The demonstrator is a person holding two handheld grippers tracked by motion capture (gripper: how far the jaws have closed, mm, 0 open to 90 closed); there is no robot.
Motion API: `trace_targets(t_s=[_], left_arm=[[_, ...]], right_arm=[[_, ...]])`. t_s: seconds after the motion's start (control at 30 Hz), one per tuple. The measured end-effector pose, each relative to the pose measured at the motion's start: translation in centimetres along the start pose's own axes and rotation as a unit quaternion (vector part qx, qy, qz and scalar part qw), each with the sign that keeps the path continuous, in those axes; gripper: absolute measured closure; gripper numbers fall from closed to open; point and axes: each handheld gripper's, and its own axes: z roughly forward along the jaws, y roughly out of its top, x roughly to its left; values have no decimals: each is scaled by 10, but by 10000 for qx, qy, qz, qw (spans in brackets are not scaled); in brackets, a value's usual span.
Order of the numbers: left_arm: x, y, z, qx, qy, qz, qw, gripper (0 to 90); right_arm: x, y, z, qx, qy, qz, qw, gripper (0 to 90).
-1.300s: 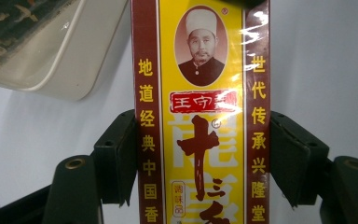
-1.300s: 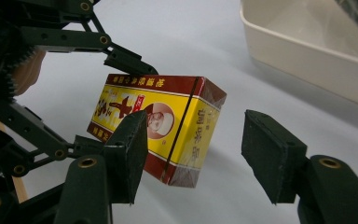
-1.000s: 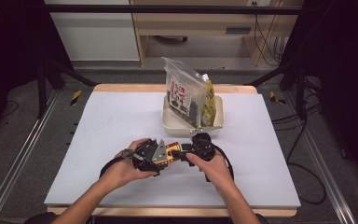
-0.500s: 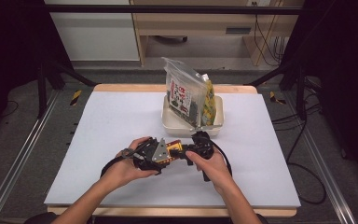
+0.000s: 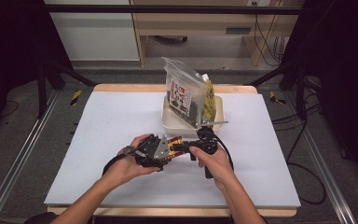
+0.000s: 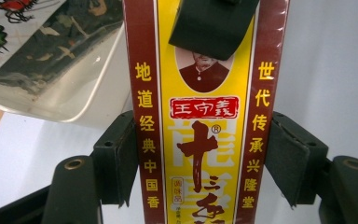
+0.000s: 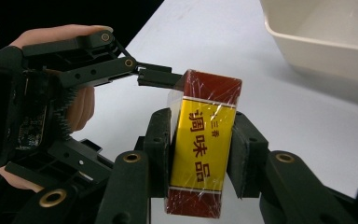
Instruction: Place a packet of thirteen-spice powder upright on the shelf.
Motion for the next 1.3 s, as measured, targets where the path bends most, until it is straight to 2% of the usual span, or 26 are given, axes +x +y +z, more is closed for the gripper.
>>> trace_targets(t_s=[0.23, 0.3, 0.37, 0.43, 0.47, 0.53, 0.63, 0.7, 0.8, 0.93, 1.0, 1.07, 1.13, 1.23, 1.27, 1.3], left_arm=[[0, 1, -1, -28, 34, 21, 10000, 322], [0, 1, 0, -23, 49, 12, 10000, 321], [0, 0, 1, -139, 18, -62, 9999, 319], [0, 1, 1, -242, 37, -175, 9995, 309], [0, 2, 0, -298, 12, -232, 9993, 296], [3, 2, -3, -370, -12, -398, 9985, 206], [7, -3, -7, -328, 45, -547, 9980, 163], [11, -8, -10, -285, 41, -652, 9975, 155], [15, -18, -15, -245, 126, -823, 9962, 146], [20, -31, -24, -219, 258, -1044, 9940, 139], [22, -38, -29, -185, 391, -1138, 9926, 134], [24, -45, -33, -224, 444, -1318, 9900, 122], [27, -51, -38, -289, 509, -1518, 9867, 121], [29, -61, -40, -326, 544, -1764, 9823, 121], [30, -65, -40, -292, 566, -1792, 9817, 121], [29, -68, -38, -341, 581, -1899, 9795, 121]], right_arm=[[1, 0, 3, 100, -46, -25, 9999, 620], [3, 1, 4, 121, -81, -17, 9999, 636], [4, 2, 2, 93, -87, 37, 9999, 661], [8, 3, -2, 78, -195, 19, 9998, 680], [10, 4, -6, 29, -315, -87, 9995, 683], [16, 6, -16, -8, -713, -286, 9970, 684], [20, 8, -39, -169, -1253, -541, 9905, 684], [21, 10, -57, -234, -1545, -597, 9859, 684], [21, 12, -84, -254, -2047, -753, 9756, 684], [17, 17, -118, -321, -2474, -779, 9652, 684], [15, 23, -133, -381, -2663, -778, 9600, 684], [14, 32, -146, -417, -2833, -782, 9549, 684], [14, 44, -157, -469, -3042, -834, 9478, 684], [15, 68, -169, -564, -3199, -845, 9420, 685], [16, 76, -170, -568, -3252, -838, 9402, 685], [16, 84, -171, -565, -3323, -846, 9377, 684]])
